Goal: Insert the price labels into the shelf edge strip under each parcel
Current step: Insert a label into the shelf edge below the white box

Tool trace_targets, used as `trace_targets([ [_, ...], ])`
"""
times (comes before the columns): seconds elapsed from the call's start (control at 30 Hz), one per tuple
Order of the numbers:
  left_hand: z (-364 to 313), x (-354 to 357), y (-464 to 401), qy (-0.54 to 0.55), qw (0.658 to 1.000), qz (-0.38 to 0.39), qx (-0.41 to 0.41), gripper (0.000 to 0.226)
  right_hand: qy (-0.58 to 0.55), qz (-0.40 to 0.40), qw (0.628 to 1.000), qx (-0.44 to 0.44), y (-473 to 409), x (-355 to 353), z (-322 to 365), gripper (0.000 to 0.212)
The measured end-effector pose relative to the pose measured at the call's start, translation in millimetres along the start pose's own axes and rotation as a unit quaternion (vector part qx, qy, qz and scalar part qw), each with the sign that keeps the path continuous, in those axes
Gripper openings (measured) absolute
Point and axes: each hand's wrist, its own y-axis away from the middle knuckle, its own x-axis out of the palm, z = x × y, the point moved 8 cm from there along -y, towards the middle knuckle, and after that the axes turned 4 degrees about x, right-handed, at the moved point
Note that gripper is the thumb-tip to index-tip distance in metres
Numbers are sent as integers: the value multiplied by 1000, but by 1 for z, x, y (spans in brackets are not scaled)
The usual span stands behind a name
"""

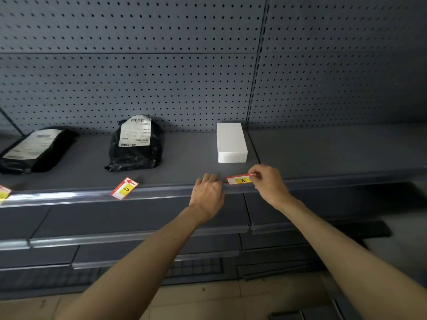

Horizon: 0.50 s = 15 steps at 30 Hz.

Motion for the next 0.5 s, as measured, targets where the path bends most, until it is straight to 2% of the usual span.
trace_targets([
  [0.5,-11,13,19,-4,999,12,-46,40,-25,8,998,-50,-6,1,2,7],
])
